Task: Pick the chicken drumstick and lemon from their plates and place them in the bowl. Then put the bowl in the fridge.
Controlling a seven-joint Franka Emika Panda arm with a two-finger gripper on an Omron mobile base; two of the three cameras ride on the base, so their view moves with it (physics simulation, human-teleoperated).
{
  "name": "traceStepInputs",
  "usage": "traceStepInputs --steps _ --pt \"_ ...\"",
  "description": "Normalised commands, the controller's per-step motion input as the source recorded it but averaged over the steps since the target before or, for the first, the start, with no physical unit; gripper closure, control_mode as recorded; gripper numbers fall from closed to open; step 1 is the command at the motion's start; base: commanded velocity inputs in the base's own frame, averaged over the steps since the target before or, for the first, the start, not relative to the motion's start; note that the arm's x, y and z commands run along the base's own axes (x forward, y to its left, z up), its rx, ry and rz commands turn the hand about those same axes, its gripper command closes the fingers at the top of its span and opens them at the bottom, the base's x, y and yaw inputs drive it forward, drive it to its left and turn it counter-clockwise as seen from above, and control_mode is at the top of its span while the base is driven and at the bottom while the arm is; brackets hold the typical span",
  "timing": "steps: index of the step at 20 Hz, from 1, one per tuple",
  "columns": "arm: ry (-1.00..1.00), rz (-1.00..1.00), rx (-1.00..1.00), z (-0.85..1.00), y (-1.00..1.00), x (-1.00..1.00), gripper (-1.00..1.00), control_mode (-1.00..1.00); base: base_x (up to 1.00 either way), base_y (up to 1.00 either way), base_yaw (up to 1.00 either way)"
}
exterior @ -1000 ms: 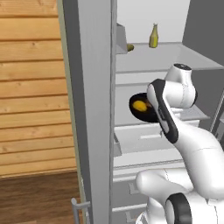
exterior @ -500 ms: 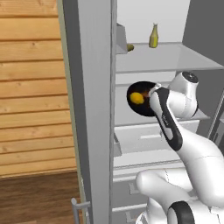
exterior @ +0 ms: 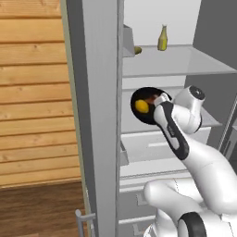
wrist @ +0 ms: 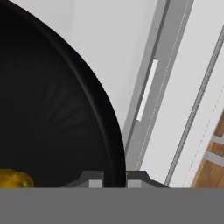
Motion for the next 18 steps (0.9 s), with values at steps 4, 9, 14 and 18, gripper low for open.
traceStepInputs --steps 4,9,14,18 --pt "0.04 0.07 0.02 -0.24 0.00 0.49 1.00 -1.00 0.00 0.00 0.00" --pt "0.01 0.05 0.01 -0.14 0.00 0.54 1.00 -1.00 0.00 0.00 0.00" --pt "0.00 0.03 0.00 -0.14 0.00 0.29 1.00 -1.00 0.00 0.00 0.00" --pt "-0.03 0.00 0.00 -0.05 0.00 0.10 -1.00 -1.00 0.00 0.00 0.00"
